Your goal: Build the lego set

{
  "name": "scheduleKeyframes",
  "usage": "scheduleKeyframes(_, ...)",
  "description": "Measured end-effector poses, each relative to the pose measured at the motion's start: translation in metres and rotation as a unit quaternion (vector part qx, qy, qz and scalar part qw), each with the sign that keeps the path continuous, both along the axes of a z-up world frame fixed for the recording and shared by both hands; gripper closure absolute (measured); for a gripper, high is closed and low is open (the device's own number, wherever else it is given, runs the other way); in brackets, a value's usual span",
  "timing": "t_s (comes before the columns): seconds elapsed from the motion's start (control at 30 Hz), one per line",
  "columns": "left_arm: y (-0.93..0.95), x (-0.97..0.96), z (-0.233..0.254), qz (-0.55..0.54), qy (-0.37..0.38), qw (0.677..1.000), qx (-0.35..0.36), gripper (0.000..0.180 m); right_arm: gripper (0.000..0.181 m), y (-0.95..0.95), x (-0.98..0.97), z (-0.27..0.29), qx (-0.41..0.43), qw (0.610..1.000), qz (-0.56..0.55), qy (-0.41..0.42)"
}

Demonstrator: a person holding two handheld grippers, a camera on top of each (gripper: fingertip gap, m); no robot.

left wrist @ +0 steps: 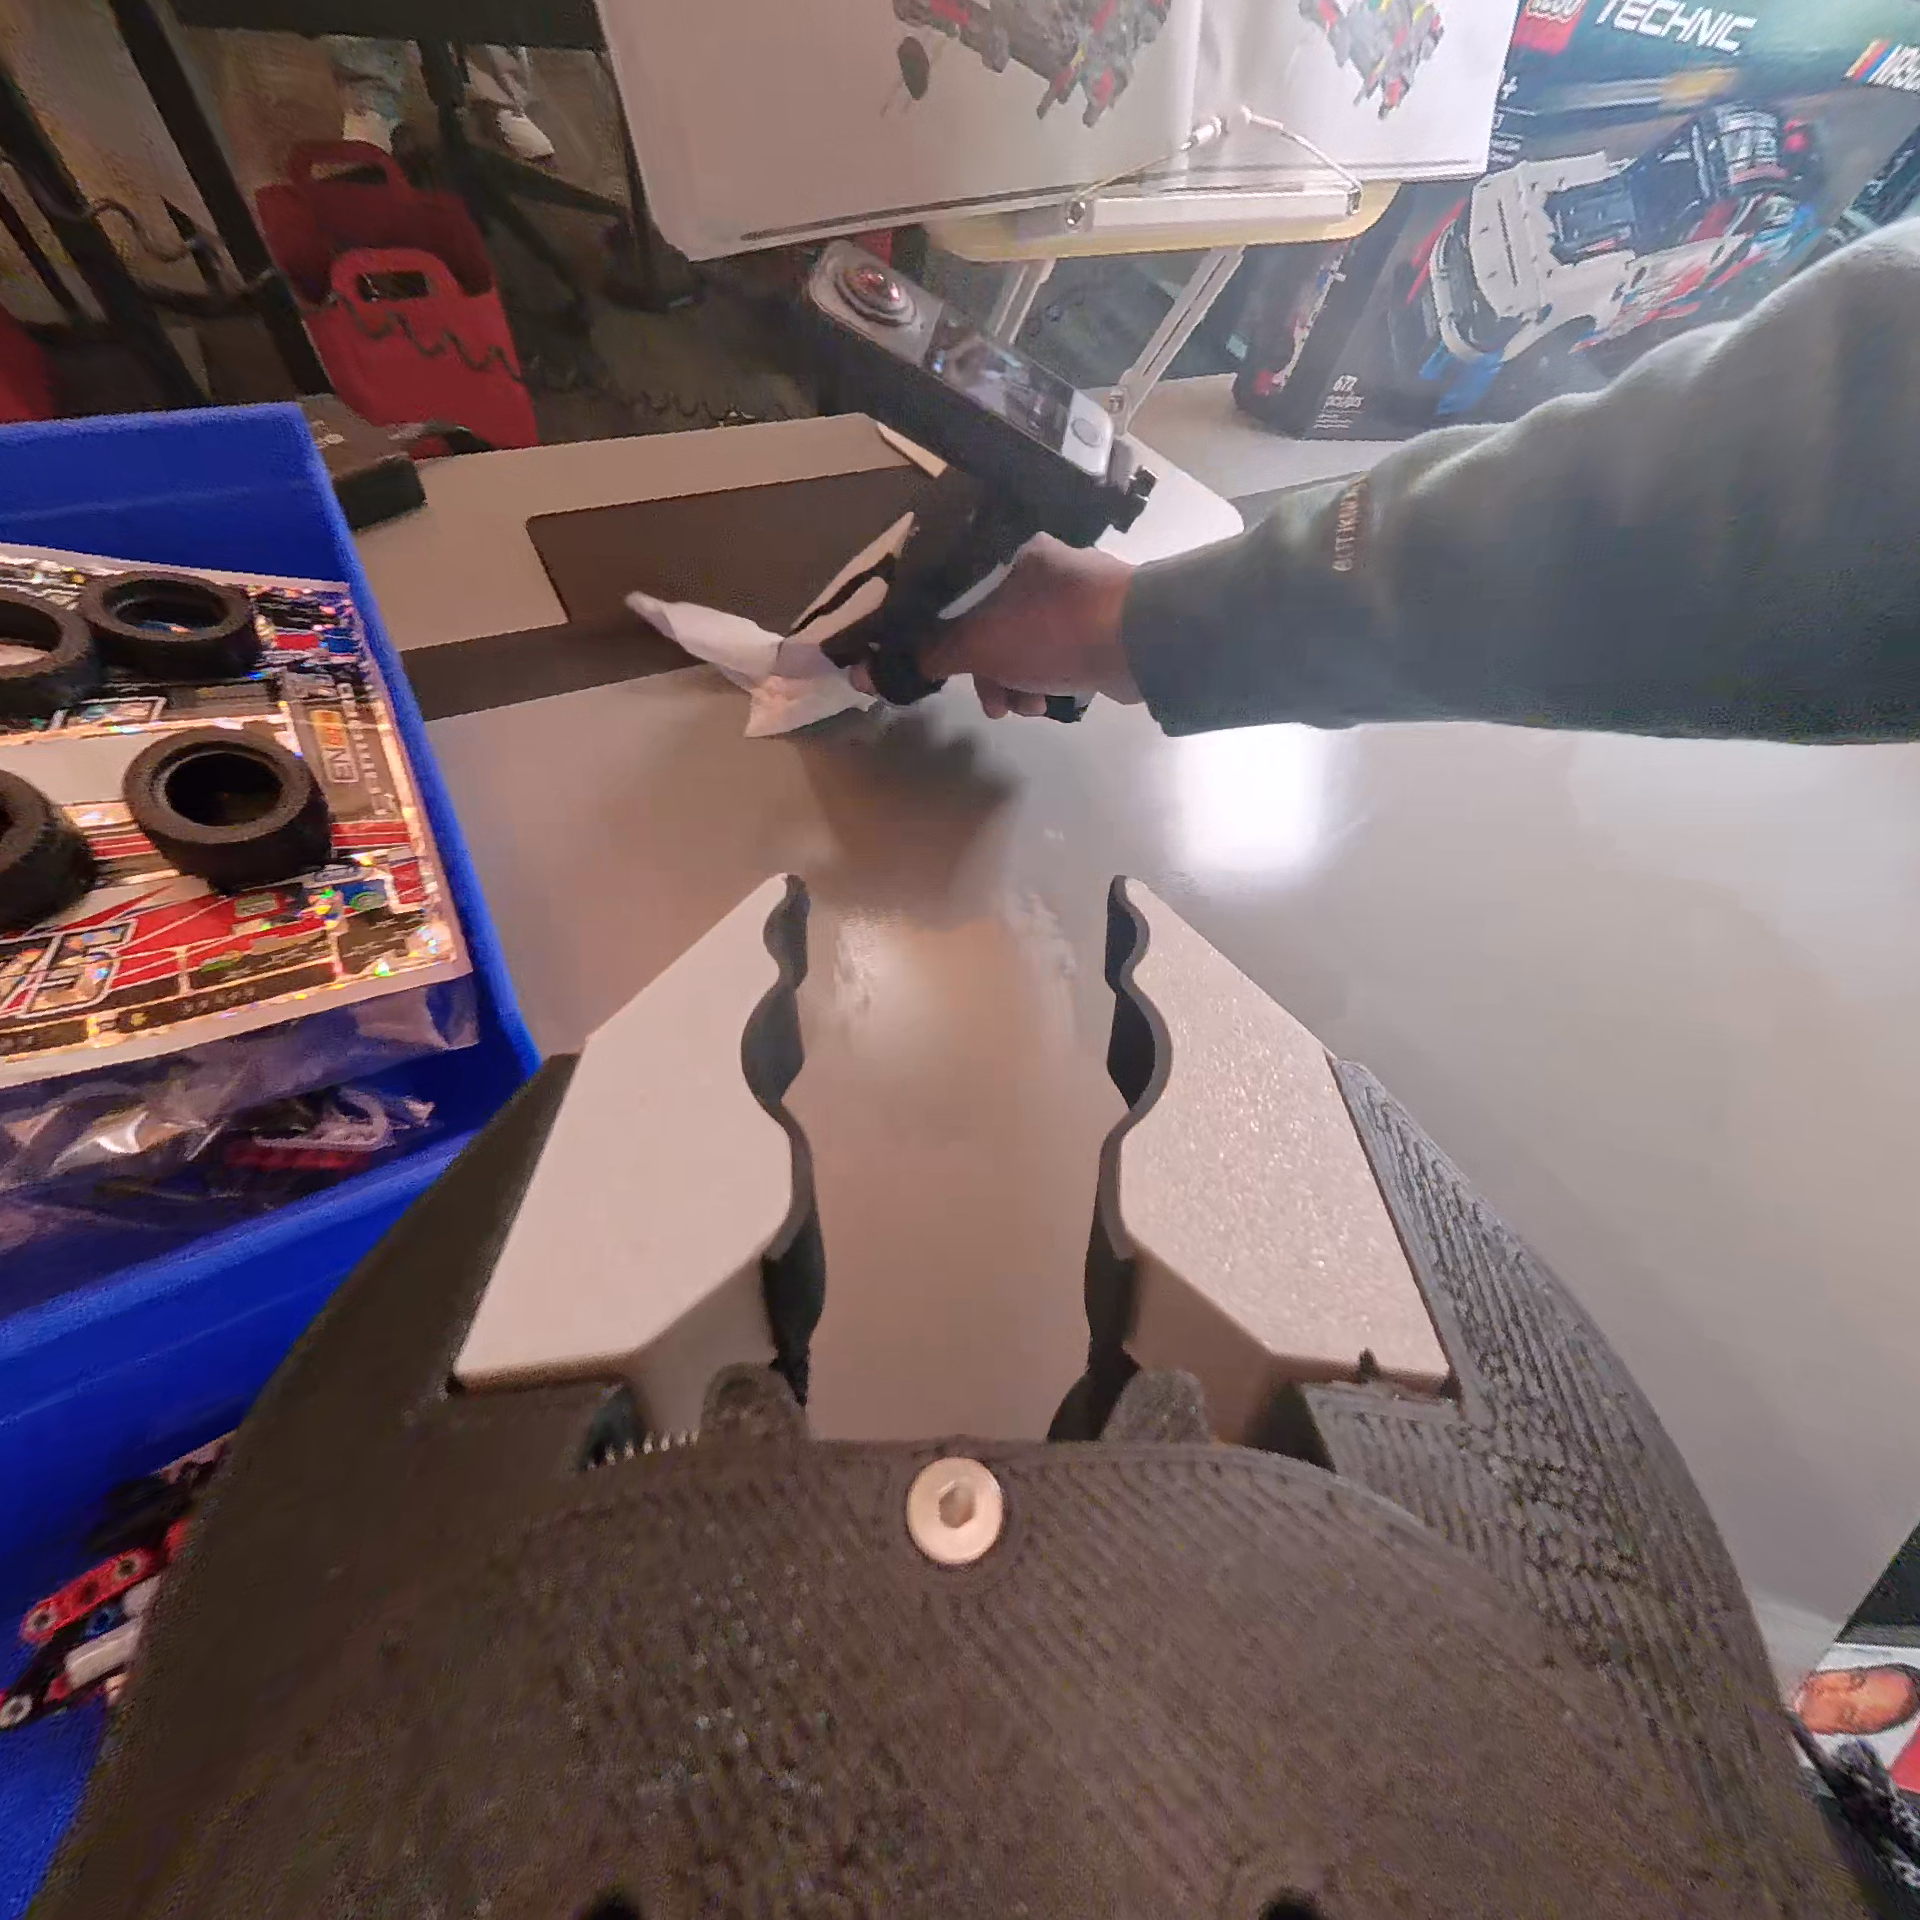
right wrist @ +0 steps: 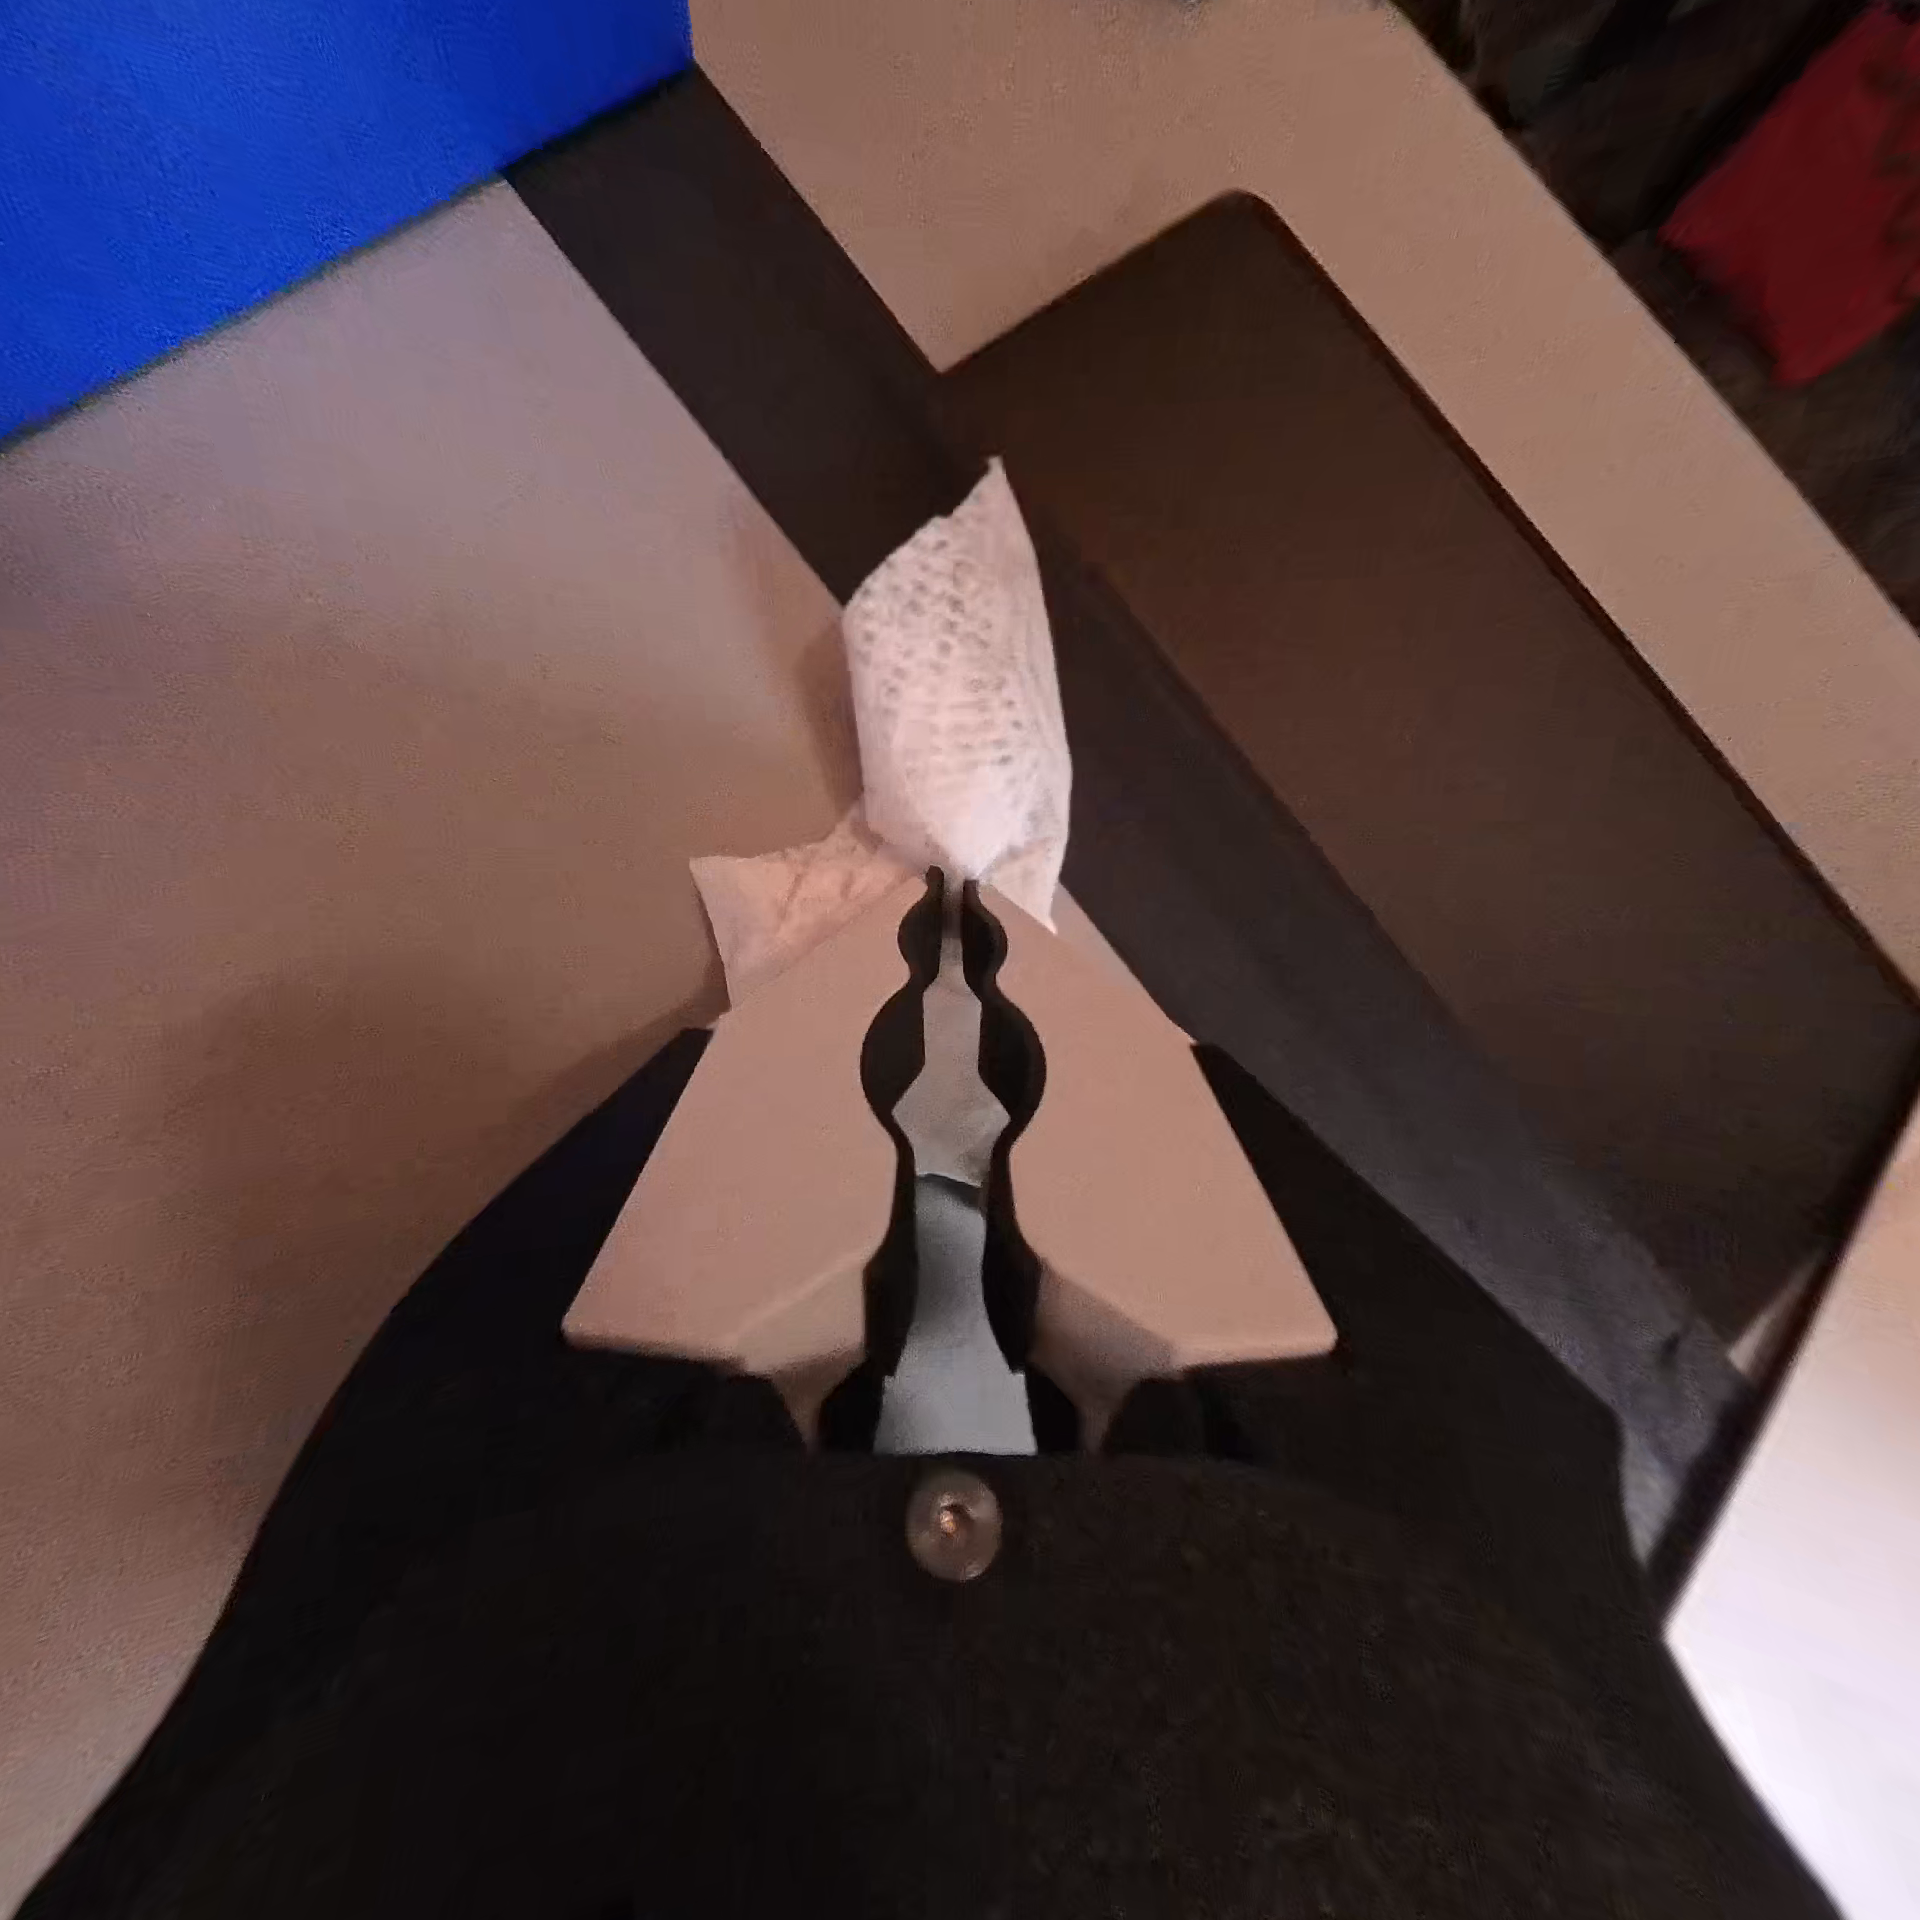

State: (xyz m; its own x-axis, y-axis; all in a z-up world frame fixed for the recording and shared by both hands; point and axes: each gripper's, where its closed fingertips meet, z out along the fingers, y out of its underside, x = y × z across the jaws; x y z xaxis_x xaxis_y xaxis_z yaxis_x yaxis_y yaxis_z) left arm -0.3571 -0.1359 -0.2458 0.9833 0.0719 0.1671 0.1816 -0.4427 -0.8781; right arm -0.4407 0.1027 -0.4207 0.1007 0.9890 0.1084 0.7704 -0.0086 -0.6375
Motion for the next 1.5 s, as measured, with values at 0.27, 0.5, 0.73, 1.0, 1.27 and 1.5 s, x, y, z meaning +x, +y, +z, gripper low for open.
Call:
scheduleKeyframes(0.27, -0.005, -0.011, -0.001, 0.015, -0.008, 1.000, 0.016, 0.123, 0.181, 0.098, 0.123, -0.001, -0.010, 0.987, -0.153, -0.037)
scheduleKeyframes(0.5, -0.004, 0.007, -0.002, -0.005, -0.008, 1.000, 0.006, 0.124, 0.181, 0.063, 0.077, -0.001, -0.003, 0.994, -0.106, -0.029)
scheduleKeyframes(0.73, -0.006, 0.008, 0.018, -0.003, 0.021, 1.000, 0.010, 0.124, 0.181, -0.057, -0.015, 0.000, -0.001, 0.997, 0.071, -0.026)
scheduleKeyframes(1.0, -0.022, 0.004, 0.003, 0.030, 0.001, 0.999, 0.013, 0.124, 0.181, -0.049, -0.025, 0.000, -0.034, 0.996, 0.080, -0.016)
scheduleKeyframes(1.27, -0.043, -0.009, -0.005, 0.060, -0.012, 0.998, 0.021, 0.124, 0.181, -0.119, -0.034, 0.000, 0.014, 0.972, 0.235, -0.020)
scheduleKeyframes(1.5, -0.045, -0.020, -0.010, 0.063, -0.008, 0.998, 0.027, 0.125, 0.181, -0.050, -0.083, 0.000, -0.006, 0.992, 0.123, -0.021)
